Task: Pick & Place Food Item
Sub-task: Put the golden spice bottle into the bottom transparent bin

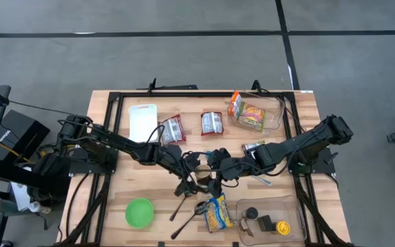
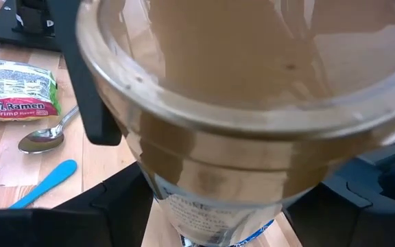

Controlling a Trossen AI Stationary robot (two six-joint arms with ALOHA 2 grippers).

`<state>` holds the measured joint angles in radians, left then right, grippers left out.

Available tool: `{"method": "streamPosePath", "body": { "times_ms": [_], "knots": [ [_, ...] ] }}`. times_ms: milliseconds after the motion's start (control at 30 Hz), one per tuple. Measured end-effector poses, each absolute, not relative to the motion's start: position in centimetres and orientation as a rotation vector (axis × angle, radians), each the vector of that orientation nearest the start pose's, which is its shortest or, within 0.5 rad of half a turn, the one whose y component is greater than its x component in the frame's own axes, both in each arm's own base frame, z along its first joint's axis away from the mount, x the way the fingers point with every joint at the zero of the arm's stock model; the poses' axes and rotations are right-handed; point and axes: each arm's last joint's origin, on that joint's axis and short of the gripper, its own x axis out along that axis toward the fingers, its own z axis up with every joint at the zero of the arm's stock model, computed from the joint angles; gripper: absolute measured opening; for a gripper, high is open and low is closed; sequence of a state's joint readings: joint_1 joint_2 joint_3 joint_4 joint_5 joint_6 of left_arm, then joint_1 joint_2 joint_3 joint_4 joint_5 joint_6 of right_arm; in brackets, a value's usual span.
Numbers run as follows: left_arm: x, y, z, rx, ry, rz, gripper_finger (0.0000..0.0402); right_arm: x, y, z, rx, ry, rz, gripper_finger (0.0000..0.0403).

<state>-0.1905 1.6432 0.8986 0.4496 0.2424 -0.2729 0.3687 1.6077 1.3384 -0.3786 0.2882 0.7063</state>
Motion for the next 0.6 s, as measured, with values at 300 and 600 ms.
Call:
{"method": "streamPosePath", "body": {
  "times_ms": [300, 600],
  "knots": [
    [34.39, -7.31, 21.69, -0.275, 0.354, -0.385, 0.0281, 33.70, 12.11, 30.23, 0.475, 0.607, -0.140, 0.0274],
    [34.34, -7.28, 21.58, -0.273, 0.368, -0.380, 0.0319, 33.69, 12.11, 30.14, 0.476, 0.615, -0.142, 0.0272]
  ]
}}
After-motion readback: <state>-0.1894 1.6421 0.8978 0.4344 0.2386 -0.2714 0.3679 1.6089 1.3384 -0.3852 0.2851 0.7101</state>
